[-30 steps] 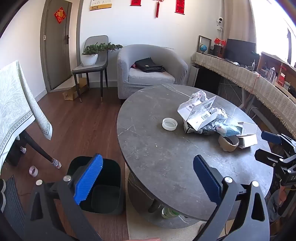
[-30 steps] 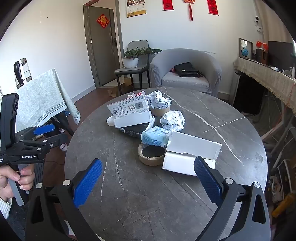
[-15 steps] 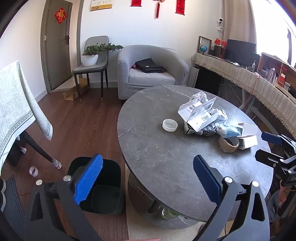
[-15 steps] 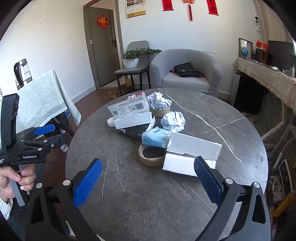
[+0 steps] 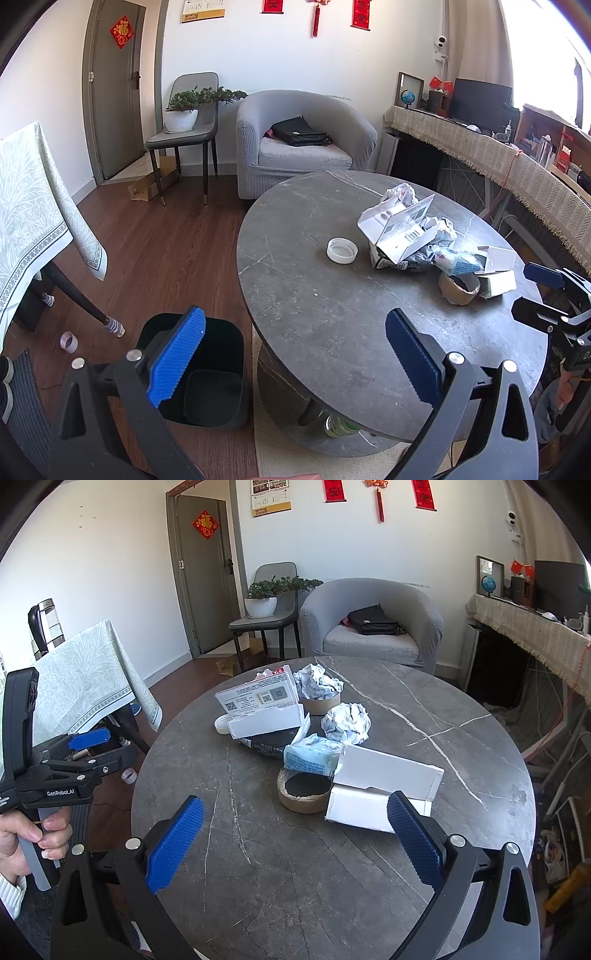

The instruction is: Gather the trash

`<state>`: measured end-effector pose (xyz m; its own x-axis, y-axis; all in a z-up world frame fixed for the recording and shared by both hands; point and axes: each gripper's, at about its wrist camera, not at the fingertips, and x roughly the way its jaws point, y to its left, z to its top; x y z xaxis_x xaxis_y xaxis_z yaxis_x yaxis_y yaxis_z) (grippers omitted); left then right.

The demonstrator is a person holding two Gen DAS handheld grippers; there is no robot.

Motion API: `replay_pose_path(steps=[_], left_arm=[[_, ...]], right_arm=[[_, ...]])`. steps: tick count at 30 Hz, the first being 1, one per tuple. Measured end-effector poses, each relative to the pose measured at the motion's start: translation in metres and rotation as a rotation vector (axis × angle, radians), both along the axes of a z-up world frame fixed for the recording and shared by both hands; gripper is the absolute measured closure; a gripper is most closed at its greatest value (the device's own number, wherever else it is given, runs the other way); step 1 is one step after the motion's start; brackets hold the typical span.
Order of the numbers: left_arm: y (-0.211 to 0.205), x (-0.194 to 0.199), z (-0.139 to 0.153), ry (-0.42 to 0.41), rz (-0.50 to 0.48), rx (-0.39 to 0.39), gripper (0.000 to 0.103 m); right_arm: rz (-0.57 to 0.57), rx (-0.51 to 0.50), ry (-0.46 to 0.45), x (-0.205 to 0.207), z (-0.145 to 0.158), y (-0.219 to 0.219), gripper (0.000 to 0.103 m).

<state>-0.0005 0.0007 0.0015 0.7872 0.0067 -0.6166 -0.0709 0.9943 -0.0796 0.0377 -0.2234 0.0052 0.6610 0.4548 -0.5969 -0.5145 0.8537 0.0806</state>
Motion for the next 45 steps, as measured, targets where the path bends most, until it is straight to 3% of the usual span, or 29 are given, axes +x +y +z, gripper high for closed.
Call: replay_pose_path(steps=[45], left_arm=[[-0.0029,0.0014,-0.0018,0.006,-0.005,0.000,0.003]], right_arm=[[0.003,0.004,0.005,0.0010,-0.0001,0.0021,0.003]])
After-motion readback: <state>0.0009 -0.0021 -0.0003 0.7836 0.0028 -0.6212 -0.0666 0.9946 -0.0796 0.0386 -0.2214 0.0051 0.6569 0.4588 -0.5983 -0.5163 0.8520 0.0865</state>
